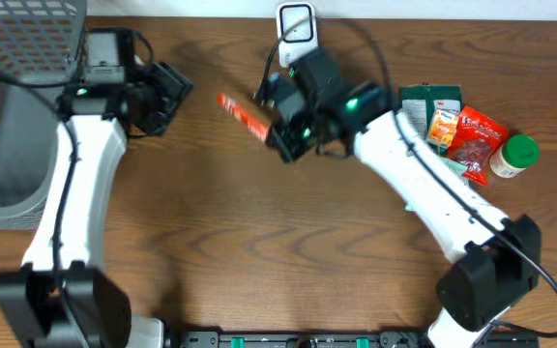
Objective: Scan the item barcode
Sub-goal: 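Lift the stick snack with right gripper up toward the scanner, then hold the stick snack barcode in front of the scanner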
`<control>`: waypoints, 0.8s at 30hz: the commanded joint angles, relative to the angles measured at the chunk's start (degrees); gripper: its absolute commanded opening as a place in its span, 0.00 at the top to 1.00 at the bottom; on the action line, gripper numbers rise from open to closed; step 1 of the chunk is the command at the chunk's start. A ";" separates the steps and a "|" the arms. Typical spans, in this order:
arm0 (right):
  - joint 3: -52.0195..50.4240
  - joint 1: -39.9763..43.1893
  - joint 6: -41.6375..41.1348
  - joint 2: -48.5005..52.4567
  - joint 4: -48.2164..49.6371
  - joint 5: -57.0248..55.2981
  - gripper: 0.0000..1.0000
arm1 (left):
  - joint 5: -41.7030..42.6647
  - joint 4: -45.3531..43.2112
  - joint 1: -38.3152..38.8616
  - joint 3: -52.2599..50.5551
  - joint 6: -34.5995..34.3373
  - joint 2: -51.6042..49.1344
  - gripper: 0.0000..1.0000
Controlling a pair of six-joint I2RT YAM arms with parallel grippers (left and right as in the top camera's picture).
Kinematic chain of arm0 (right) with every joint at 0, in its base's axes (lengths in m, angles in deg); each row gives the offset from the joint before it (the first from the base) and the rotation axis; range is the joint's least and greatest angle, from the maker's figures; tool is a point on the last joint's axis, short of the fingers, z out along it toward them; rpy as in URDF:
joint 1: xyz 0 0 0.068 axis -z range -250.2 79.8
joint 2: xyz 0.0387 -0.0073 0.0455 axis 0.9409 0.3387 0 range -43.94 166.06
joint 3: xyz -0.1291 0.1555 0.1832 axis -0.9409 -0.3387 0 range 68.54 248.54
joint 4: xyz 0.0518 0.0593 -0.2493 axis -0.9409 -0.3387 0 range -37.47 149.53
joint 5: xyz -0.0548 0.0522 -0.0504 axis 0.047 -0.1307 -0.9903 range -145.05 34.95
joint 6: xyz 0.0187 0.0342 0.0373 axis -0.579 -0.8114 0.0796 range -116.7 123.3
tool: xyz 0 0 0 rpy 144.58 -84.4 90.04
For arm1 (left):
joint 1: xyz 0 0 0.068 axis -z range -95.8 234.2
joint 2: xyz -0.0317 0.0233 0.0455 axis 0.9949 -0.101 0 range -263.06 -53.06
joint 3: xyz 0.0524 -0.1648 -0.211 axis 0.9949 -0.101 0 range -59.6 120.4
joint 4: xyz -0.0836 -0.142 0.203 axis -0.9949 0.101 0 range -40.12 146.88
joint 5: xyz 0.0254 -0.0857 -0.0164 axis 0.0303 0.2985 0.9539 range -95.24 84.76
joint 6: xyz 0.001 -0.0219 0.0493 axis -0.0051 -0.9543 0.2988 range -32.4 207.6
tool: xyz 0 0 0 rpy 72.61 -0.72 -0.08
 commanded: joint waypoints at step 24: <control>15.21 19.82 -37.11 25.86 38.42 28.57 0.99 | -16.63 5.20 -0.09 1.40 3.13 2.80 0.18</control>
